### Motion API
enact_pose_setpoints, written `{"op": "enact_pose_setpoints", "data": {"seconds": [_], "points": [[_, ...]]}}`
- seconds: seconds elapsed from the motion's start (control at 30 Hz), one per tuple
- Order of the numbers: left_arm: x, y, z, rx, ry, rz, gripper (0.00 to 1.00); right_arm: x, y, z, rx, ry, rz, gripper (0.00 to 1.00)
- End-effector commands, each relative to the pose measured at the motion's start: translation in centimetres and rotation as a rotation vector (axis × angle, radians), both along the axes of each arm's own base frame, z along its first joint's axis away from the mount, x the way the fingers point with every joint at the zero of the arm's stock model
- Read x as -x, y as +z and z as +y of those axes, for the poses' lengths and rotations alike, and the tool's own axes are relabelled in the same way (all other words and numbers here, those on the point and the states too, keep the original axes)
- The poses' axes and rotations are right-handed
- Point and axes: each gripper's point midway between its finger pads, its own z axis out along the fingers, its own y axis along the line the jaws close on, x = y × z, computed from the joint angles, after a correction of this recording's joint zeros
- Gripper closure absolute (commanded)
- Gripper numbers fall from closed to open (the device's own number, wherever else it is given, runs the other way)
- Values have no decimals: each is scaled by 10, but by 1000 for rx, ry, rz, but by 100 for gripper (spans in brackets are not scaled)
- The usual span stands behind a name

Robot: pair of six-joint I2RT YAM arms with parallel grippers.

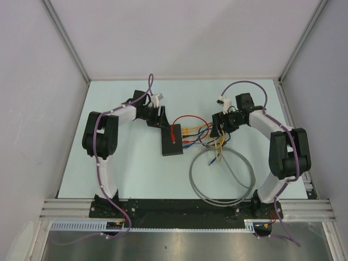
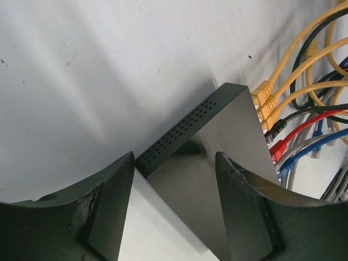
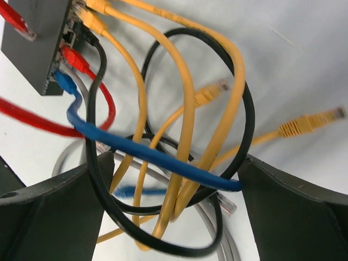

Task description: Pull the plug from the switch port

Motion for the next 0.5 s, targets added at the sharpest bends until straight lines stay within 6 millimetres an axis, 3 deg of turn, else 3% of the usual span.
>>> {"op": "enact_pose_setpoints", "data": {"seconds": [0.0,0.17,0.3,0.4,0.47], "points": [[-9,14,-9,14,-38,-52,32,19,8,-22,67,79,-9,0],[-22,38,2,10,-19,-121,29,48,23,-37,52,163,46,0],[-28,52,9,10,0,-174,28,70,41,-31,-11,261,68,0],[-25,58,8,22,10,-189,28,65,61,-18,-136,214,63,0],[-23,57,7,32,13,-171,28,51,71,-8,-199,178,35,0]]}}
